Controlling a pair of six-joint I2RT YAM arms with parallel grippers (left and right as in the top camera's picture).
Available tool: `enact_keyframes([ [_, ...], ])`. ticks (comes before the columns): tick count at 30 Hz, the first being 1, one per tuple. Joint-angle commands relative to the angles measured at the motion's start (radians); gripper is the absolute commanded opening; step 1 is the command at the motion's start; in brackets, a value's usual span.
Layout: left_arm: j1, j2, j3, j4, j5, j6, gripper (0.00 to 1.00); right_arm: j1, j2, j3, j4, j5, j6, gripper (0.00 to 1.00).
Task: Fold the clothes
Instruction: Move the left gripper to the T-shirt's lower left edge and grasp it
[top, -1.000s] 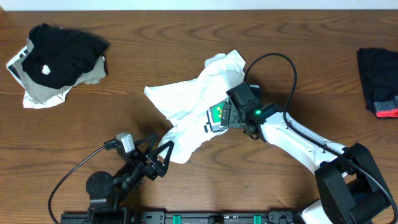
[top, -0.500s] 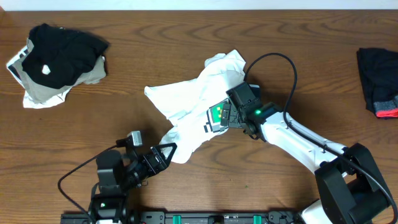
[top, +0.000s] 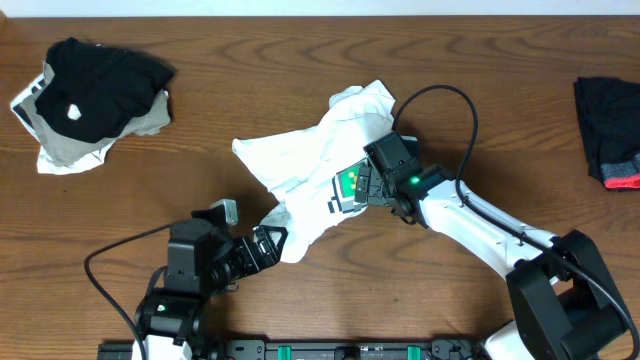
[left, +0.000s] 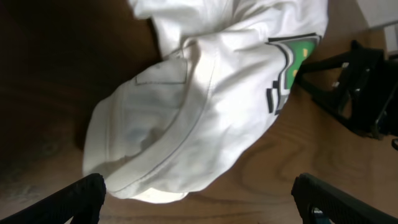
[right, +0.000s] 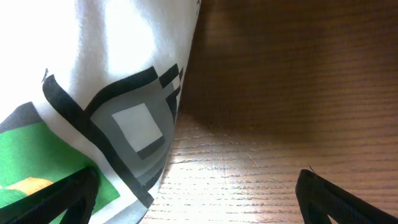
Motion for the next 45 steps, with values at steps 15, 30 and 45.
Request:
enact_keyframes([
  [15, -0.278, 0.000, 0.043, -0.032, -0.286, 0.022, 0.98, -0.007, 0.002, -0.005, 0.002, 0.028, 0.014, 0.99],
  [30, -0.278, 0.000, 0.042, -0.006, -0.279, -0.060, 0.98, -0.007, 0.002, -0.004, -0.005, 0.036, 0.014, 0.99],
  [45, -0.278, 0.000, 0.042, -0.062, -0.279, -0.059, 0.97, -0.007, 0.002, -0.005, -0.003, 0.039, 0.014, 0.99],
])
